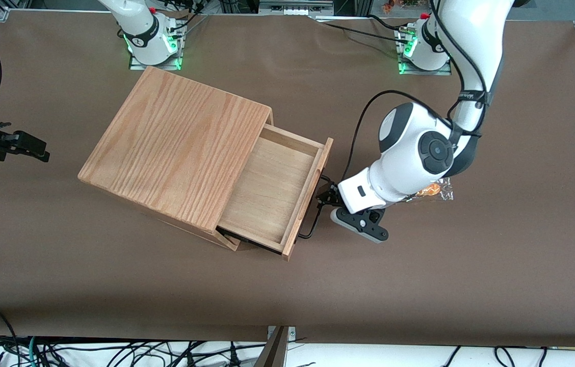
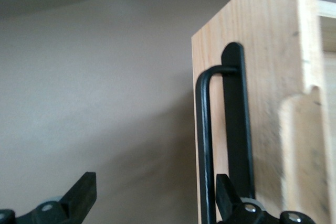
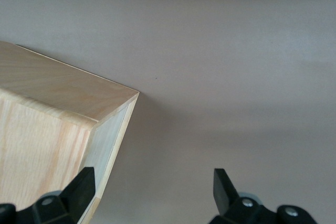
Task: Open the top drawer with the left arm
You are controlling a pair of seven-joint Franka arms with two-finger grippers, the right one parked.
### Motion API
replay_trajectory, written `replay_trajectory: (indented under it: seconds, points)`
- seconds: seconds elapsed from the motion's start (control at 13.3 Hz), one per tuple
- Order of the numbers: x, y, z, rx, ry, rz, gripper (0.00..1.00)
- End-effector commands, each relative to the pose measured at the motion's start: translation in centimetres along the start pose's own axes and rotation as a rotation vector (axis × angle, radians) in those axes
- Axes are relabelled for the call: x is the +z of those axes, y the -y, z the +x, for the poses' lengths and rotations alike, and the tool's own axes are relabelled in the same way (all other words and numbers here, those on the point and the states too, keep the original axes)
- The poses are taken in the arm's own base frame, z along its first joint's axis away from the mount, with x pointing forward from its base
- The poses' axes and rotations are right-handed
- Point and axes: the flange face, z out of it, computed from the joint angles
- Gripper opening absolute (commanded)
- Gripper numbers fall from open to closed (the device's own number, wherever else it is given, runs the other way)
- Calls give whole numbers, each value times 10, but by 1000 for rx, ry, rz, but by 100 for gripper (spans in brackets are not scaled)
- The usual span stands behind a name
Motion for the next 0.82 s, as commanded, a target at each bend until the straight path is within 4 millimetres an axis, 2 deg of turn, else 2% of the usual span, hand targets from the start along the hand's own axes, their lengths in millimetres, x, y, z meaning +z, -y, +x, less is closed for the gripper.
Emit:
replay_trajectory:
  seconds: [0.0, 0.15, 0.22, 0.45, 0.6, 0.75]
  points:
    - [-53, 4, -8, 0, 34, -48, 100]
    - [-97, 11, -18, -10, 70, -43, 100]
    - [-112, 24, -25, -29, 103, -35, 100]
    - [-171, 94, -51, -105, 187, 24, 100]
    - [-204, 112, -69, -107, 233, 145, 100]
    - [-228, 123, -85, -118, 282, 222, 100]
